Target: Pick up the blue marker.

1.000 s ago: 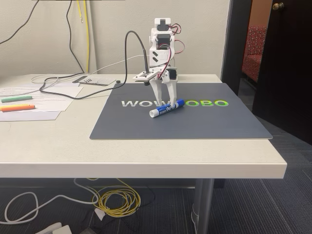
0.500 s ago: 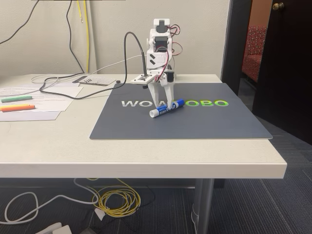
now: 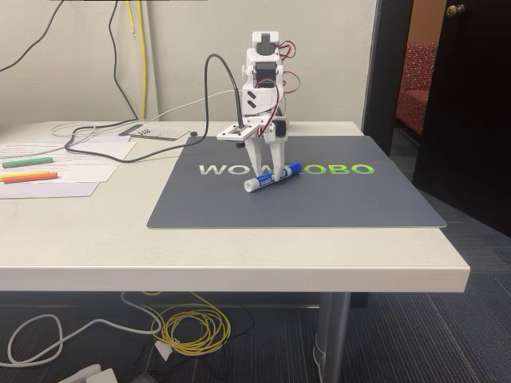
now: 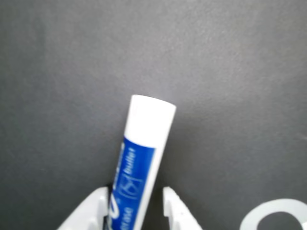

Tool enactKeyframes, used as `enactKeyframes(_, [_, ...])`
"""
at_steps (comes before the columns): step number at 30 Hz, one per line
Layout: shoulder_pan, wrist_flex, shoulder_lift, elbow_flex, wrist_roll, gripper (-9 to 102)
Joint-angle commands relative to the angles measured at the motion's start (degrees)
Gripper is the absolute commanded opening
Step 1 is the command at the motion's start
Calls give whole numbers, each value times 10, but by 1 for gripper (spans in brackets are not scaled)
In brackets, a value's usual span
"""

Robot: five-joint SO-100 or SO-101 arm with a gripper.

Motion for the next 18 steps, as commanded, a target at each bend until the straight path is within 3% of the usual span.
enactKeyframes(1, [-7, -5, 8, -26, -2, 12])
enactKeyframes(18, [-9, -3, 12, -26, 11, 5])
